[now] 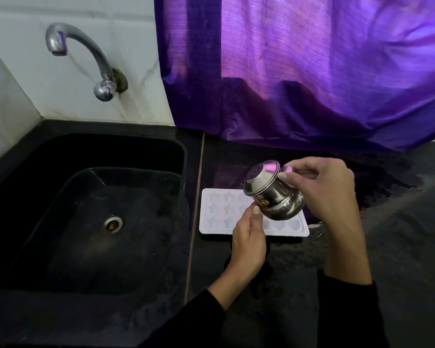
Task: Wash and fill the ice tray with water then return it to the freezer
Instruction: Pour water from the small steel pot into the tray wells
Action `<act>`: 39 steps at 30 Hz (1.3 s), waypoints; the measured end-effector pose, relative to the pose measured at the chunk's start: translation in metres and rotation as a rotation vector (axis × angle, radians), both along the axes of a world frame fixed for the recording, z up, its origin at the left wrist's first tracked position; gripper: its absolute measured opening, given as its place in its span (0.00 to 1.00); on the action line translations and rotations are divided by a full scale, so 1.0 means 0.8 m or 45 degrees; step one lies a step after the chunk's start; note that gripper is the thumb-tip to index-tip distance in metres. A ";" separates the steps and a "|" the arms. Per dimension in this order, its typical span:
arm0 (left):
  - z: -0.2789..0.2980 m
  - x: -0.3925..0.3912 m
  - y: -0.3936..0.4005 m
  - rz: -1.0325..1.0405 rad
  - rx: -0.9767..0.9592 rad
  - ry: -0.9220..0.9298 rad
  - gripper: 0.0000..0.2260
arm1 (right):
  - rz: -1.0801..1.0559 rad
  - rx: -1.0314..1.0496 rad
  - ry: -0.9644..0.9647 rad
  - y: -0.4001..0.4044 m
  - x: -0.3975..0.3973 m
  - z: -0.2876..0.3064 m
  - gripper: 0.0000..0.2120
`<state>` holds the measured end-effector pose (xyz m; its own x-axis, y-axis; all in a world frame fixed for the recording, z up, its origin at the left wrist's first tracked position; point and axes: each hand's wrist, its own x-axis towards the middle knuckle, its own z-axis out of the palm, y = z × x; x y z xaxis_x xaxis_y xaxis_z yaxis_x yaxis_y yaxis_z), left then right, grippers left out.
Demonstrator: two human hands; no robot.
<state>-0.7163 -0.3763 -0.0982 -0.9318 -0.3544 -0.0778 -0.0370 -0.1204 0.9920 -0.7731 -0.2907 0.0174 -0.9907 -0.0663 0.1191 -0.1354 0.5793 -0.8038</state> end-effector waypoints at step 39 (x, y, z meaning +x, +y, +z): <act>-0.002 0.004 -0.005 0.065 0.042 -0.007 0.12 | 0.024 -0.014 -0.013 -0.015 0.002 -0.001 0.04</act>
<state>-0.7133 -0.3805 -0.0995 -0.9120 -0.3988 -0.0956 -0.0357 -0.1551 0.9873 -0.7714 -0.3025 0.0169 -0.9904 -0.0838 0.1101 -0.1382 0.5676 -0.8116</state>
